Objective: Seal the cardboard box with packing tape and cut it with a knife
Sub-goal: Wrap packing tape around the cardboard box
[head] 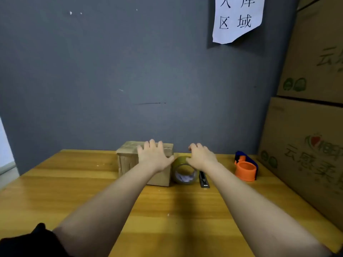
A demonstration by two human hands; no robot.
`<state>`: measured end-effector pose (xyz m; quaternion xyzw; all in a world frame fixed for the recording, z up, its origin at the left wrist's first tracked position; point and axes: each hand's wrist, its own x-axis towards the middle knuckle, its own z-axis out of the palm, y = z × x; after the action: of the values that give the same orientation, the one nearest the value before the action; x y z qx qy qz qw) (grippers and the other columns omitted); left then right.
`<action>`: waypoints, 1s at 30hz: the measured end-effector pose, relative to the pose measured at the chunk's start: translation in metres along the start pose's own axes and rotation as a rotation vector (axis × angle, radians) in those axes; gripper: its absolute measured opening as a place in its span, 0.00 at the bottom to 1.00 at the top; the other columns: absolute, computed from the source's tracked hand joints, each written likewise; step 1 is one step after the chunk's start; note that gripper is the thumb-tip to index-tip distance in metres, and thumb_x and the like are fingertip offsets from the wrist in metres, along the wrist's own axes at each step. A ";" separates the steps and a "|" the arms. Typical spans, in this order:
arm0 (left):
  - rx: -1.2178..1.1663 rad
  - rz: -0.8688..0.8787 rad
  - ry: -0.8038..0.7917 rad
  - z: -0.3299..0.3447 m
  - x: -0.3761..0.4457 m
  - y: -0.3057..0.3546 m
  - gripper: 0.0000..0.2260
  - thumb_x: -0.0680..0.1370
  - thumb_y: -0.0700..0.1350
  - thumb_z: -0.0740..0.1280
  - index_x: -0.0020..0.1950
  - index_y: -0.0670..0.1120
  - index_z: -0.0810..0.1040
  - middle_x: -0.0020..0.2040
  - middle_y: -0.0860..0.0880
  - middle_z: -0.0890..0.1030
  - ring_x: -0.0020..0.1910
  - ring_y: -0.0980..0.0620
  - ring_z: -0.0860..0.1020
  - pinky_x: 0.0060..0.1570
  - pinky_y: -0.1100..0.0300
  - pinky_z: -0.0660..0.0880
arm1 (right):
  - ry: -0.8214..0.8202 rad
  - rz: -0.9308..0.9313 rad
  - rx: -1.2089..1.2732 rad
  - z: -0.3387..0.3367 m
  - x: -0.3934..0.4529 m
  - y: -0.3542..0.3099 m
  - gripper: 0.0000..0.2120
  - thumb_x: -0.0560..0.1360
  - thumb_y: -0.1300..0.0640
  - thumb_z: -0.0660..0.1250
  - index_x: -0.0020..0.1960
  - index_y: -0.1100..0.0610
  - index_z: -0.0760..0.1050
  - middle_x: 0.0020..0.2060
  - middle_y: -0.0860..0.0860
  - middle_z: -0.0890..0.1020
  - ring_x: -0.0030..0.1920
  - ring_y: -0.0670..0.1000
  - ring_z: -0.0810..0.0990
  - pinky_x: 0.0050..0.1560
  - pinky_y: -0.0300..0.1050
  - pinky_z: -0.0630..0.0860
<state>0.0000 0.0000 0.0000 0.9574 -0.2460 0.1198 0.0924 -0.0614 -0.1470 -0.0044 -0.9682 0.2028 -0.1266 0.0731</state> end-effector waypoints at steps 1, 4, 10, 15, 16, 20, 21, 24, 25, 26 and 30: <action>0.021 -0.006 -0.022 0.004 -0.001 0.001 0.34 0.74 0.68 0.54 0.74 0.49 0.59 0.74 0.42 0.62 0.74 0.41 0.59 0.70 0.41 0.56 | -0.052 0.015 0.003 0.004 0.000 0.000 0.27 0.76 0.48 0.62 0.72 0.55 0.60 0.70 0.55 0.66 0.69 0.58 0.66 0.65 0.54 0.69; 0.056 0.000 -0.020 0.018 0.002 0.005 0.35 0.74 0.69 0.52 0.77 0.54 0.52 0.78 0.44 0.54 0.76 0.40 0.52 0.72 0.39 0.50 | -0.156 0.034 0.014 0.018 0.005 0.002 0.35 0.75 0.46 0.64 0.76 0.53 0.54 0.74 0.55 0.60 0.72 0.59 0.62 0.69 0.55 0.65; 0.027 -0.052 -0.038 0.030 0.007 0.011 0.30 0.75 0.66 0.54 0.75 0.57 0.57 0.77 0.46 0.58 0.75 0.38 0.55 0.70 0.39 0.54 | -0.194 0.014 0.059 0.033 0.015 0.006 0.34 0.75 0.49 0.64 0.76 0.51 0.52 0.75 0.55 0.59 0.73 0.59 0.61 0.70 0.56 0.65; 0.023 -0.002 0.013 0.033 0.010 0.002 0.25 0.77 0.61 0.56 0.73 0.56 0.61 0.75 0.47 0.63 0.72 0.39 0.61 0.68 0.40 0.59 | -0.104 -0.022 0.064 0.041 0.011 0.009 0.29 0.75 0.54 0.66 0.73 0.52 0.59 0.70 0.54 0.68 0.69 0.58 0.68 0.66 0.52 0.71; 0.012 0.016 0.006 0.032 0.010 -0.001 0.25 0.77 0.60 0.56 0.73 0.56 0.61 0.75 0.47 0.63 0.73 0.39 0.60 0.68 0.40 0.59 | -0.070 -0.030 0.051 0.039 0.008 0.010 0.28 0.75 0.54 0.67 0.72 0.52 0.61 0.69 0.54 0.69 0.67 0.57 0.69 0.64 0.51 0.72; -0.052 0.149 0.002 0.033 0.013 -0.015 0.24 0.77 0.57 0.57 0.73 0.57 0.60 0.75 0.49 0.63 0.74 0.42 0.59 0.71 0.41 0.57 | -0.027 -0.066 -0.012 0.031 -0.010 0.008 0.28 0.72 0.48 0.68 0.69 0.51 0.64 0.65 0.53 0.73 0.64 0.56 0.72 0.57 0.51 0.75; -0.070 0.185 -0.012 0.032 0.014 -0.019 0.24 0.77 0.56 0.57 0.73 0.57 0.60 0.75 0.50 0.63 0.74 0.43 0.59 0.72 0.42 0.57 | -0.022 -0.070 -0.023 0.030 -0.015 0.007 0.28 0.71 0.46 0.68 0.68 0.51 0.65 0.64 0.52 0.74 0.63 0.56 0.73 0.56 0.51 0.76; -0.139 0.307 -0.047 0.029 0.017 -0.030 0.25 0.77 0.54 0.59 0.73 0.54 0.61 0.74 0.49 0.65 0.74 0.45 0.61 0.72 0.43 0.58 | -0.010 -0.083 -0.033 0.028 -0.030 0.002 0.28 0.71 0.43 0.67 0.67 0.51 0.65 0.63 0.51 0.75 0.61 0.55 0.75 0.53 0.51 0.76; -0.175 0.342 -0.059 0.028 0.019 -0.033 0.25 0.77 0.53 0.60 0.73 0.53 0.61 0.74 0.48 0.66 0.74 0.45 0.62 0.72 0.44 0.59 | -0.009 -0.084 -0.028 0.027 -0.035 0.001 0.28 0.71 0.42 0.67 0.66 0.51 0.64 0.62 0.52 0.75 0.60 0.55 0.75 0.53 0.51 0.76; -0.217 0.365 -0.079 0.026 0.020 -0.036 0.26 0.76 0.52 0.61 0.73 0.51 0.62 0.73 0.47 0.67 0.73 0.46 0.63 0.72 0.45 0.60 | -0.010 -0.080 -0.019 0.027 -0.040 -0.001 0.28 0.71 0.41 0.67 0.66 0.51 0.64 0.62 0.52 0.76 0.60 0.56 0.75 0.53 0.51 0.76; -0.415 0.388 -0.187 0.023 0.020 -0.041 0.30 0.71 0.51 0.63 0.72 0.46 0.64 0.73 0.46 0.66 0.73 0.48 0.62 0.74 0.50 0.58 | -0.006 -0.064 0.048 0.026 -0.060 -0.011 0.27 0.72 0.41 0.66 0.64 0.53 0.63 0.60 0.54 0.77 0.58 0.58 0.77 0.52 0.52 0.75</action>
<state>0.0415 0.0209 -0.0215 0.8601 -0.4510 -0.0064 0.2385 -0.1035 -0.1104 -0.0403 -0.9726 0.1685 -0.1310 0.0928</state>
